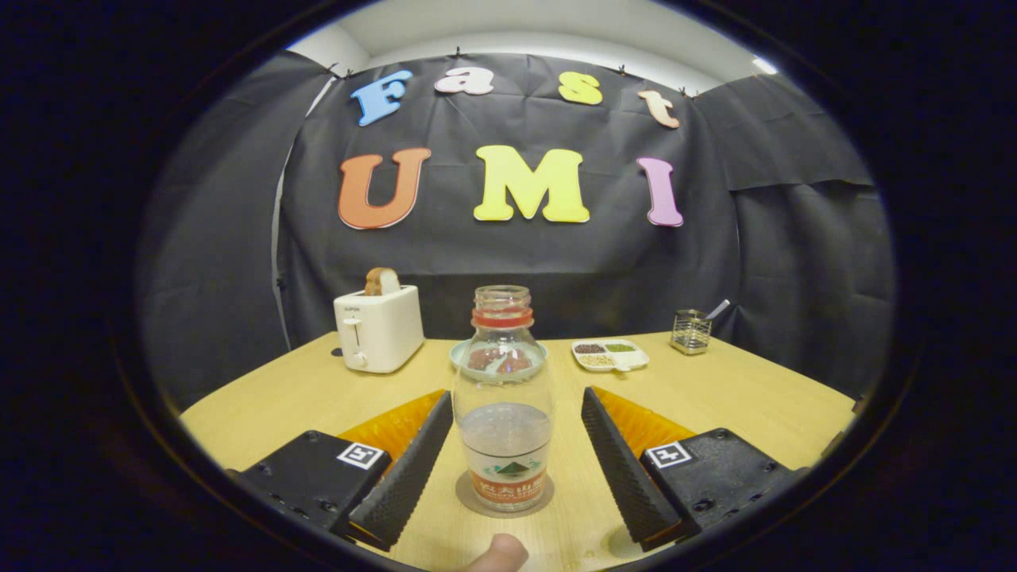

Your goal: Take the bottle from table, then pour the juice into the cup, finally place the bottle on the coaster

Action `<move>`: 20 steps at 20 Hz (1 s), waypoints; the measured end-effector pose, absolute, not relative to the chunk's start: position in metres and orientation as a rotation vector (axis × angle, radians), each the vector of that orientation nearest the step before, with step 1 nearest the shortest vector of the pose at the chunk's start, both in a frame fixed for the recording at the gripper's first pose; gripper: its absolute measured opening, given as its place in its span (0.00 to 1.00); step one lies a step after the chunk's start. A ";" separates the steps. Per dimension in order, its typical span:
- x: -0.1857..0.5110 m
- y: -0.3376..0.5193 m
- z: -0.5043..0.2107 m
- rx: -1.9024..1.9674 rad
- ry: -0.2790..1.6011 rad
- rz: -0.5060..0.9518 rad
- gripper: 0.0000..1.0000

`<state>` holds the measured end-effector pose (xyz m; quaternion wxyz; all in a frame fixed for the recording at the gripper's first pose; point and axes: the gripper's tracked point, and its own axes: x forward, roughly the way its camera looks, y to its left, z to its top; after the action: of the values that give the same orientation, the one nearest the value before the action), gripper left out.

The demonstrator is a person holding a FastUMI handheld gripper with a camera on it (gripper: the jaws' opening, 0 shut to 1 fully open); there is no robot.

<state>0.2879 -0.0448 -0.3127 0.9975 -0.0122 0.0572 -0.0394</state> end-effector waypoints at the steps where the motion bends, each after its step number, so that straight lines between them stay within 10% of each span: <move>1: 0.283 -0.046 -0.304 -0.019 0.104 -0.078 1.00; 20: 0.190 -0.027 -0.163 -0.020 0.092 0.004 1.00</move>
<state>0.1901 -0.0274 -0.1630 0.9989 -0.0099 0.0462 0.0019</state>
